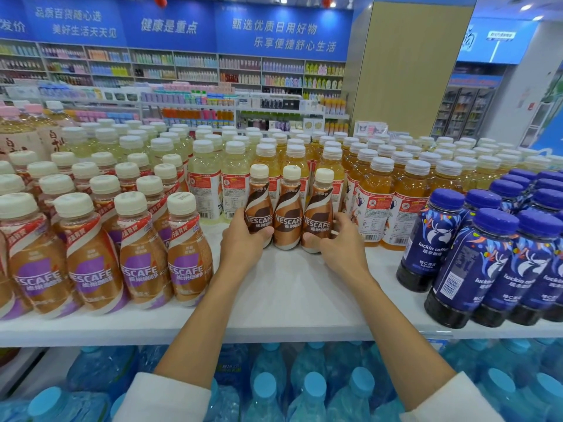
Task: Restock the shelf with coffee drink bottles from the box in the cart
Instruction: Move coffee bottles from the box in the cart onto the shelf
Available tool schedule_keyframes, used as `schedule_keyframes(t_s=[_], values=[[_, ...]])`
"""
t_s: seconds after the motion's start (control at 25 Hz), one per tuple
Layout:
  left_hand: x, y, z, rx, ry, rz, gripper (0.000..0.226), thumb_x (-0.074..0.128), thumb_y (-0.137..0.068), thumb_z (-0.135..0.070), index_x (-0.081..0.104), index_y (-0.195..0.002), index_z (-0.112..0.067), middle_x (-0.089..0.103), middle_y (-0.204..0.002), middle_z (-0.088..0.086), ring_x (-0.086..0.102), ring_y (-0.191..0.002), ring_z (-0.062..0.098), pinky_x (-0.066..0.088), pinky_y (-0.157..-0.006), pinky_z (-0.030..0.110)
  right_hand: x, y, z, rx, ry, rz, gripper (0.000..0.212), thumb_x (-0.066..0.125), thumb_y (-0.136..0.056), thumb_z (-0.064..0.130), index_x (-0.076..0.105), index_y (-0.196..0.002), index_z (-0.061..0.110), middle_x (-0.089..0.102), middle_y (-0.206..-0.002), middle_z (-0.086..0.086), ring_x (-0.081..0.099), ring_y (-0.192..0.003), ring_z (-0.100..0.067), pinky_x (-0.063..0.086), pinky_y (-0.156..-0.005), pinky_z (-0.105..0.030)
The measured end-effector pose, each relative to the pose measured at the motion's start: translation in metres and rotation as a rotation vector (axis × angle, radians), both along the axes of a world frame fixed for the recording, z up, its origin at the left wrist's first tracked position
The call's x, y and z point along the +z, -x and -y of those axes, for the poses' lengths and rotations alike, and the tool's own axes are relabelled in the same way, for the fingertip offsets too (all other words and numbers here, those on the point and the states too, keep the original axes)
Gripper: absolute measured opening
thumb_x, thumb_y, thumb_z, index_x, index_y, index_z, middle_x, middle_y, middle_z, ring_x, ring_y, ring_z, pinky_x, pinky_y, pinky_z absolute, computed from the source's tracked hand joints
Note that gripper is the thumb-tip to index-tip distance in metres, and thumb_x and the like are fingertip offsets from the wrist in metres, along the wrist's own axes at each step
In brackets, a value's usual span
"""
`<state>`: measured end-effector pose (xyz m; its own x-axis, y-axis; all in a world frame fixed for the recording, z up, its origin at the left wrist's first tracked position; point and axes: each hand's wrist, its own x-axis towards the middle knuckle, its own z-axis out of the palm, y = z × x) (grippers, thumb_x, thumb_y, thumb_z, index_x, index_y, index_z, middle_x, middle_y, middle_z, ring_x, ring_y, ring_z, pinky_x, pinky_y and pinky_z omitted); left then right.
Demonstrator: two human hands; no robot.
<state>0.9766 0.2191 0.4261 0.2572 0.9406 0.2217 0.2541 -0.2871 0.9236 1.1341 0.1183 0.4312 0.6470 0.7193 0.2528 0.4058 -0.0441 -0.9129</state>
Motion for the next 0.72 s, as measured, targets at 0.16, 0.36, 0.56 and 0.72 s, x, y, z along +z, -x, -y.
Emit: schedule_keyframes(t_s=[0.16, 0.36, 0.56, 0.72], values=[[0.000, -0.001, -0.001, 0.010, 0.000, -0.003, 0.058, 0.078, -0.085, -0.027, 0.052, -0.138, -0.024, 0.065, -0.132, -0.003, 0.059, -0.122, 0.021, 0.046, -0.107, 0.046, 0.003, 0.000, -0.002, 0.003, 0.017, -0.005, 0.068, 0.084, -0.081, 0.020, 0.050, -0.140, 0.020, 0.062, -0.135, 0.003, 0.059, -0.122, -0.018, 0.049, -0.101, -0.035], [0.000, -0.008, 0.003, 0.034, -0.002, -0.021, 0.056, 0.078, -0.085, -0.031, 0.053, -0.135, -0.024, 0.066, -0.130, -0.001, 0.060, -0.120, 0.023, 0.047, -0.105, 0.045, 0.004, -0.006, -0.001, 0.004, 0.036, -0.006, 0.067, 0.085, -0.081, 0.019, 0.052, -0.139, 0.019, 0.063, -0.128, 0.005, 0.059, -0.111, -0.013, 0.048, -0.093, -0.029], [0.001, -0.015, 0.004, -0.002, 0.008, -0.035, 0.057, 0.078, -0.084, -0.032, 0.054, -0.135, -0.024, 0.066, -0.129, -0.001, 0.060, -0.120, 0.023, 0.047, -0.105, 0.044, 0.006, -0.013, 0.003, -0.030, 0.034, -0.032, 0.069, 0.084, -0.082, 0.018, 0.049, -0.142, 0.018, 0.061, -0.137, 0.000, 0.059, -0.120, -0.018, 0.049, -0.100, -0.036], [0.000, -0.016, 0.004, -0.001, 0.012, -0.012, 0.056, 0.080, -0.083, -0.031, 0.056, -0.134, -0.024, 0.067, -0.127, -0.002, 0.061, -0.119, 0.022, 0.047, -0.105, 0.044, 0.004, -0.013, 0.002, -0.019, 0.008, -0.069, 0.067, 0.083, -0.082, 0.014, 0.050, -0.140, 0.019, 0.063, -0.133, 0.001, 0.060, -0.119, -0.017, 0.050, -0.098, -0.033]])
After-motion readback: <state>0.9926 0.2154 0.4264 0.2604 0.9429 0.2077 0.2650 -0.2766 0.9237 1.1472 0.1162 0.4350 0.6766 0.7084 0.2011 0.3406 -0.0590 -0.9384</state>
